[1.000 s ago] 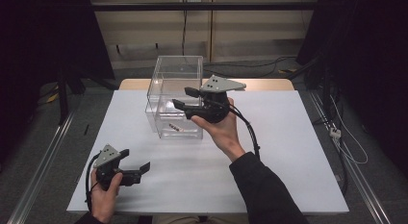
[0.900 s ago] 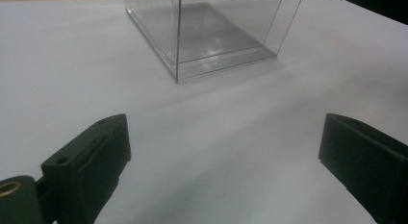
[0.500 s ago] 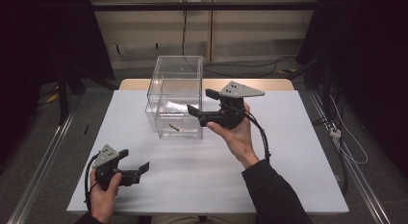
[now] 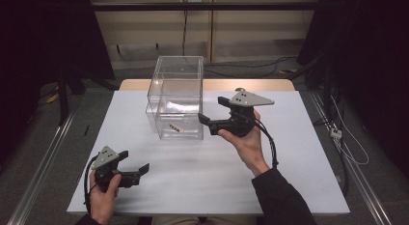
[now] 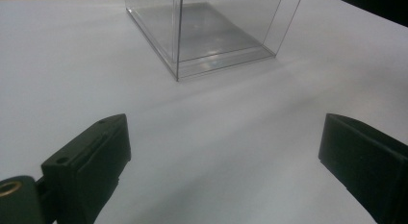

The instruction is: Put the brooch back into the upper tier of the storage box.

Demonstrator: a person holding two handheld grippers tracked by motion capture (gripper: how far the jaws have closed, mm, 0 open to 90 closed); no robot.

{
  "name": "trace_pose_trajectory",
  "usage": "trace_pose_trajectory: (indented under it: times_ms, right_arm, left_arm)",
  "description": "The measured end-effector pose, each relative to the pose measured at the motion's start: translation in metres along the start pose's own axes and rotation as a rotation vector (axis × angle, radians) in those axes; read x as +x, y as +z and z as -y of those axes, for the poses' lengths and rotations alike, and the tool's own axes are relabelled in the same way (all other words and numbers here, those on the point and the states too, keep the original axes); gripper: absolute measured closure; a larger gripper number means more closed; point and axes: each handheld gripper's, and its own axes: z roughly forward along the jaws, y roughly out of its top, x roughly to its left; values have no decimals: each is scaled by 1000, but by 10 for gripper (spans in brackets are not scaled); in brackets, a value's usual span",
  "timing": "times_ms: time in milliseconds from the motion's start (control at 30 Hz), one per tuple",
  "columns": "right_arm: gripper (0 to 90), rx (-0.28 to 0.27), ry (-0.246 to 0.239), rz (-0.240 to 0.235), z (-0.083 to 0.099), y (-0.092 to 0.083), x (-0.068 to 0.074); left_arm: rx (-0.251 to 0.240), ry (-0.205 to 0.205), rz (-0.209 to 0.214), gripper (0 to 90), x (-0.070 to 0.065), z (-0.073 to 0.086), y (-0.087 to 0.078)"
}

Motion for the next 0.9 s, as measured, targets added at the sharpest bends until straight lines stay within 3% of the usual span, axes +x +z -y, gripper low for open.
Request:
trace_pose_trajectory:
  times_ms: [467, 900]
  right_arm:
    - [81, 59, 16, 50, 27, -19, -8]
    - [82, 92, 43, 90, 44, -41, -18]
  left_arm:
    - [0, 25, -7, 38, -3, -1, 0]
    - [0, 15, -6, 38, -3, -1, 0]
